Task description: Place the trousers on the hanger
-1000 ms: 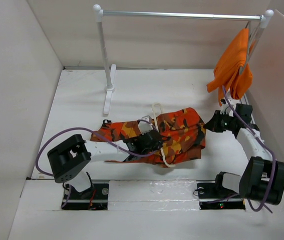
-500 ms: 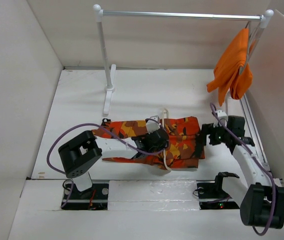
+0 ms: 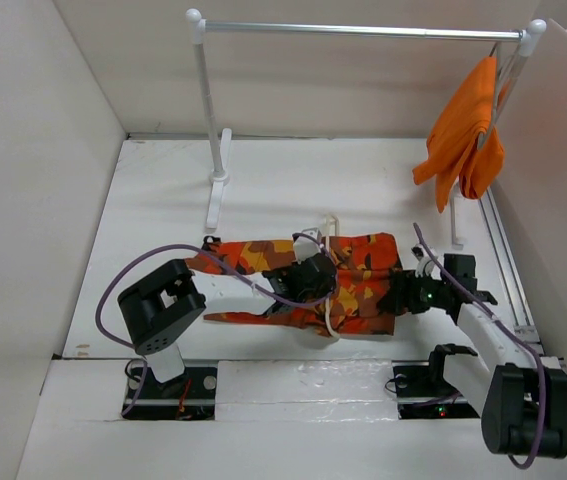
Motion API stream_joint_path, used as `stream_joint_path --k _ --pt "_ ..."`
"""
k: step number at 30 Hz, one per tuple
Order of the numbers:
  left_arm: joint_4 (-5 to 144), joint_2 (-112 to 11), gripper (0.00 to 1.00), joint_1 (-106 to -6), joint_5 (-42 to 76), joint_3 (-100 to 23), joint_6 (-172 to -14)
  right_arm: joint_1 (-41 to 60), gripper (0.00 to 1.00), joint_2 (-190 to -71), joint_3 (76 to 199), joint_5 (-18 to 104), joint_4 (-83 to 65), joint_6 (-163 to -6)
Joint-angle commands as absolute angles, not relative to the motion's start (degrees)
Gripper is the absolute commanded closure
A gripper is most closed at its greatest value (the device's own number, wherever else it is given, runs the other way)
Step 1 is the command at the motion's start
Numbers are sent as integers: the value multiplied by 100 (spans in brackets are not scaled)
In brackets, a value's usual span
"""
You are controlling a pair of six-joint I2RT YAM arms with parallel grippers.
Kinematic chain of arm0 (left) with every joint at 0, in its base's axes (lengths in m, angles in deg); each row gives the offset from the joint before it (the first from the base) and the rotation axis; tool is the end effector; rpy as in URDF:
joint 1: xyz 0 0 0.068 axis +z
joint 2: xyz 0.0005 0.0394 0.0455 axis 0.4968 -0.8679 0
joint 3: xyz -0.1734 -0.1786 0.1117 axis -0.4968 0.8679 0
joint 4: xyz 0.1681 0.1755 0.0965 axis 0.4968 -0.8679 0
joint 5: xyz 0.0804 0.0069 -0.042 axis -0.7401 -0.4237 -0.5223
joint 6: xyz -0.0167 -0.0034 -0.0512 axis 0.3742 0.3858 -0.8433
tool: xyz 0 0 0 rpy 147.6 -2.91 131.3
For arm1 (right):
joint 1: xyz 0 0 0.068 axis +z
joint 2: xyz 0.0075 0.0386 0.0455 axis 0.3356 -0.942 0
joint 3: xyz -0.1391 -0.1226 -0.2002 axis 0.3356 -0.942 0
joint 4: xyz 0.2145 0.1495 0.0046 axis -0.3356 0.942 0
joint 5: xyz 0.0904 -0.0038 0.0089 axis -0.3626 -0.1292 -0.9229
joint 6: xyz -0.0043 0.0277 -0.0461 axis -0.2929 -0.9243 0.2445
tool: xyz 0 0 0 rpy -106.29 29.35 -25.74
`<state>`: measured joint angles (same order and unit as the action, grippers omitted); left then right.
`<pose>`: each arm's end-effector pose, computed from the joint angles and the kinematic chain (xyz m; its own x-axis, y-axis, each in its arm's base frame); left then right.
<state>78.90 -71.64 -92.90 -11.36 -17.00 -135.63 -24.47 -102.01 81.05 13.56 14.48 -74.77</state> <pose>0.1705 -0.3094 0.1809 -0.7245 -0.2504 -0.6422 0.2135 0.8043 -0.5545 0.1526 0.0085 0.1507 -0.8330 0.0327 -0.5523 -0.2894 0.8251 0.4852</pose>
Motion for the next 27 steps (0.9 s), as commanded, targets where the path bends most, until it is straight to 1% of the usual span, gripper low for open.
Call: stream_joint_path --k 1,2,3,4,5,6,7,9,12,13,17,24,27 --pt "8036 -7157 100 -9210 -1367 -1748 -13168 -2392 25 -10678 7696 602 1084 -7731" --pt "8044 -7148 100 -9150 -1350 -1704 -13116 -2392 29 -10739 7696 462 1004 -7740" --pt "8105 -7113 100 -9149 -1341 -1625 -13089 -2392 36 -10862 7740 356 951 -7740" --pt "8106 -7104 100 -9088 -1341 -1590 -13063 -2392 57 -10932 7801 207 863 -7740" --pt "8106 -7087 100 -9087 -1332 -1554 -13019 -2392 70 -11003 7871 179 862 -7697" --pt "8106 -7078 100 -9087 -1323 -1502 -12975 -2496 98 -11099 8133 188 915 -7618" --pt "8088 -7052 100 -9087 -1332 -1475 -12940 -2654 100 -11118 8284 353 1037 -7513" --pt "8009 -6894 100 -9087 -1411 -1256 -12808 -3006 100 -11135 8994 916 960 -7424" --pt "7922 -6806 100 -9087 -1507 -1159 -12729 -3209 100 -11275 9268 1022 854 -7441" --pt "7869 -6788 100 -9087 -1560 -1141 -12677 -3209 100 -11372 9618 1240 975 -7285" --pt "7728 -6726 100 -9087 -1780 -1053 -12457 -3428 100 -11829 10270 1559 1170 -6967" --pt "7228 -6595 100 -9035 -1991 -1158 -12360 -3858 100 -12190 10588 1700 1030 -6818" --pt "6974 -6594 100 -9035 -2122 -1272 -12429 -3991 100 -12321 10605 1445 819 -6861"
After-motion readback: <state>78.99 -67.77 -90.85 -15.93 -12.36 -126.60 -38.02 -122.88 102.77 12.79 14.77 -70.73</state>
